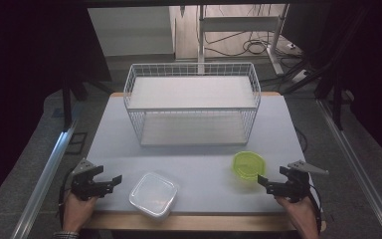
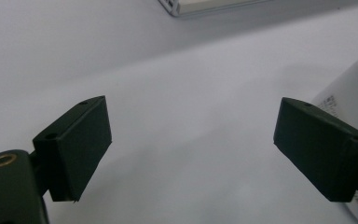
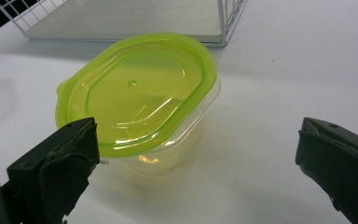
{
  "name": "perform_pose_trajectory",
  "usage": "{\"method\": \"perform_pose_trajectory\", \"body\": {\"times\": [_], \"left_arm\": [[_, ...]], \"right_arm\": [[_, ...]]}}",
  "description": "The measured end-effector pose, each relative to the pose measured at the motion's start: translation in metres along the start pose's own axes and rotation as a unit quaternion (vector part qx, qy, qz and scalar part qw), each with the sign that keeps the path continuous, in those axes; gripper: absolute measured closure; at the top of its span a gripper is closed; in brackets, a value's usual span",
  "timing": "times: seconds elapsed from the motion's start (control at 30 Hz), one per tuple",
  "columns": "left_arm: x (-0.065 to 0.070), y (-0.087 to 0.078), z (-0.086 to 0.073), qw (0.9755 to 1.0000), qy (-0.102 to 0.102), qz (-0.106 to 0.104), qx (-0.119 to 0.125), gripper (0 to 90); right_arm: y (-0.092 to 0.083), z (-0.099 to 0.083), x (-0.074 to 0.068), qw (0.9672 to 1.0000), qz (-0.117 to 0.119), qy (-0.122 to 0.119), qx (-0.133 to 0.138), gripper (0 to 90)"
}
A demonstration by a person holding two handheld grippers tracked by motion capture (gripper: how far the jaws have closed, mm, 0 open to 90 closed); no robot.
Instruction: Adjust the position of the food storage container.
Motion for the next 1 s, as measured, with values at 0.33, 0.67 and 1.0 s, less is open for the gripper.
{"method": "perform_pose_trajectory", "body": {"times": [0.33, 0.67, 1.0], "left_arm": [[-0.001, 0.002, -0.001, 0.9999, 0.01, 0.004, 0.01, 10.3], [0.002, 0.005, -0.002, 0.9994, 0.033, 0.01, 0.006, 9.1], [0.004, 0.008, -0.003, 0.9986, 0.049, 0.018, -0.003, 9.2]], "right_arm": [[-0.006, 0.003, -0.004, 0.9997, 0.002, -0.019, -0.013, 6.4], [-0.011, 0.007, -0.008, 0.9994, 0.0, -0.031, -0.016, 28.8], [-0.004, 0.028, -0.042, 0.9962, 0.032, -0.075, -0.029, 66.3]]}}
Point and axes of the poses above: each handheld gripper's, and its own axes: y roughly forward along the jaws, z roughly out of its top, x roughly to its right, the point moved 10 cm from there along y, roughly forward along the jaws, and after that the axes turned 2 degrees about z, right-handed, at the moved point
